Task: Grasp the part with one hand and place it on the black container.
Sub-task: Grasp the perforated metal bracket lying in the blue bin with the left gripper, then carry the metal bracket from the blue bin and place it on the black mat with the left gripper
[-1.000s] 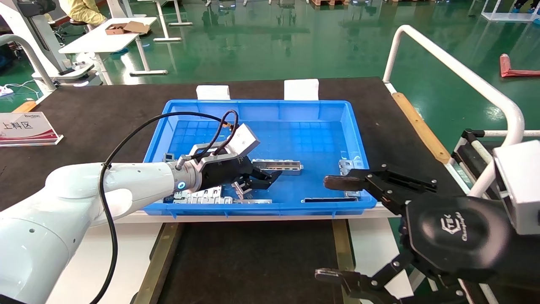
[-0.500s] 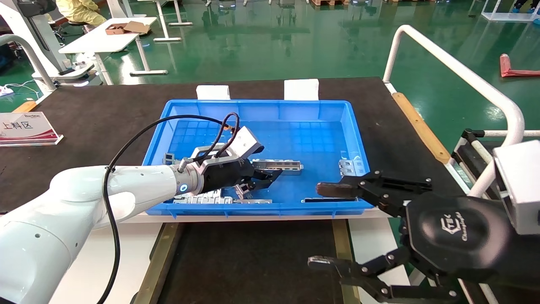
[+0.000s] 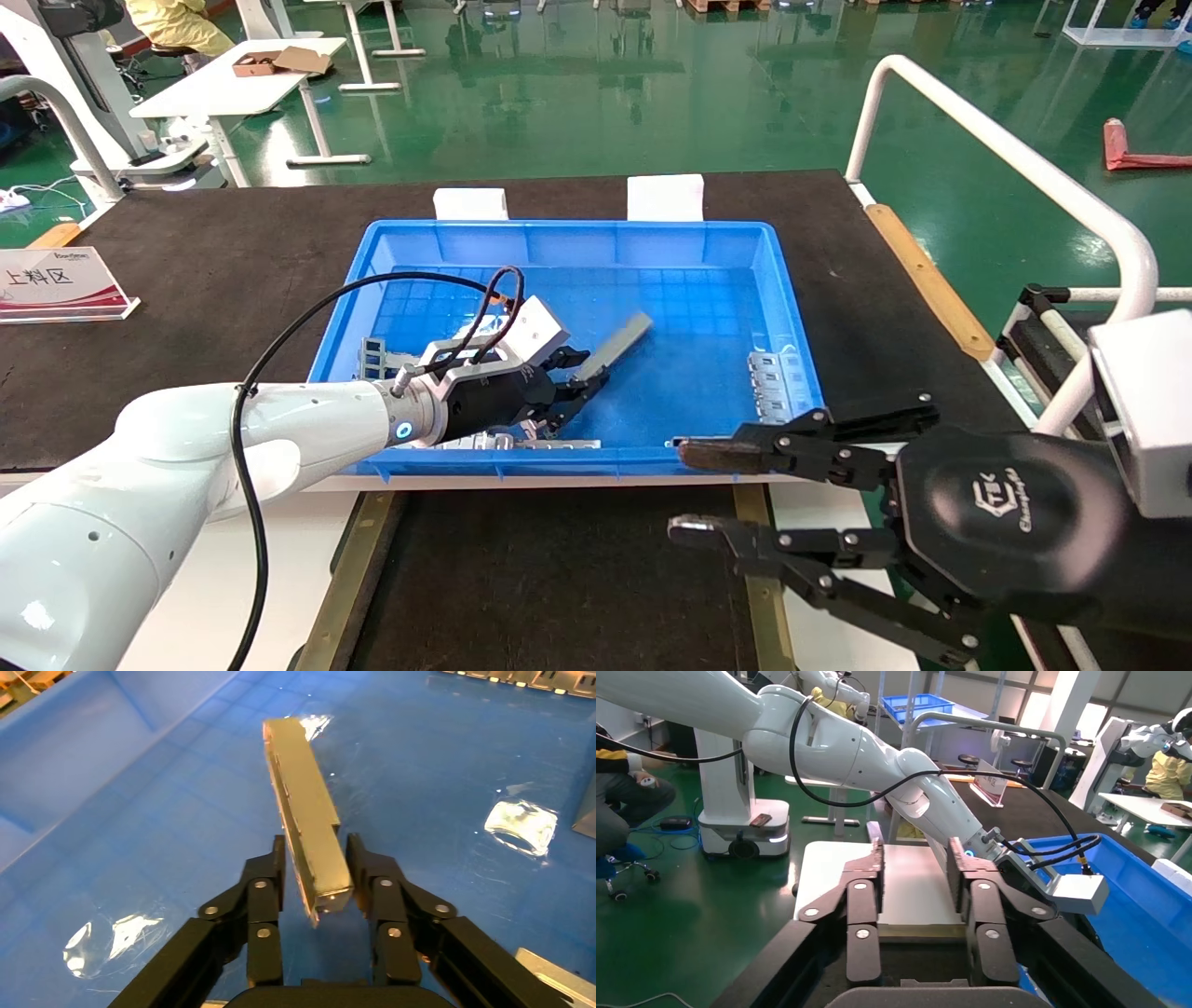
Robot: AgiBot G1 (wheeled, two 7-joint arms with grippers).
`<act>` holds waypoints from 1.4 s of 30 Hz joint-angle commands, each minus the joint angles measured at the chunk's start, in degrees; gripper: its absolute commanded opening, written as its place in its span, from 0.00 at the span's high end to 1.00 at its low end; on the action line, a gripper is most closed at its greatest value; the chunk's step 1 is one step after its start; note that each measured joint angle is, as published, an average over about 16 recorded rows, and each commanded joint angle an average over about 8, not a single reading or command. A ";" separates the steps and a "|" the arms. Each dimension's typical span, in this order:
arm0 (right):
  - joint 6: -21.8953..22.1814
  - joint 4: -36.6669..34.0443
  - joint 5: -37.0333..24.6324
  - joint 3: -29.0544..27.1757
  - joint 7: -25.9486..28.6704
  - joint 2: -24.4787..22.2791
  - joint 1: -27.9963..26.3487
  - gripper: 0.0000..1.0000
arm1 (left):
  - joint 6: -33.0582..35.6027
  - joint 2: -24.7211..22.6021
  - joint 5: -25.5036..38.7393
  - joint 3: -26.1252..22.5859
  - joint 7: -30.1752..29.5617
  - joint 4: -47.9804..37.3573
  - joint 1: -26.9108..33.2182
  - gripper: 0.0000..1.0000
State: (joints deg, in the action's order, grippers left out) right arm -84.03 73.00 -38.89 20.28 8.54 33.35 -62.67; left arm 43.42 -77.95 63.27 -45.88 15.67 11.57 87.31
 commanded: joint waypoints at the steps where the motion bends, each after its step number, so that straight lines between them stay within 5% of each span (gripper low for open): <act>1: 0.00 0.00 0.00 0.00 0.00 0.00 0.00 1.00 | -0.14 0.01 -0.38 -0.32 0.02 -0.08 -0.04 1.00; 27: 0.01 0.00 0.02 0.02 -0.01 -0.01 -0.01 1.00 | 2.57 0.37 -8.02 -1.83 0.34 0.68 2.12 1.00; 34: 0.01 0.00 0.02 0.03 -0.02 -0.01 -0.01 1.00 | 12.20 1.92 -11.38 -0.68 1.40 0.61 3.75 1.00; 42: 0.02 0.00 0.03 0.04 -0.02 -0.01 -0.01 1.00 | 31.67 6.19 -14.95 0.73 2.95 1.30 3.64 1.00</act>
State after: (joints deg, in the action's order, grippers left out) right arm -84.01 73.00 -38.87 20.31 8.52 33.34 -62.68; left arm 75.01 -71.94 48.49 -45.36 18.44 12.97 90.68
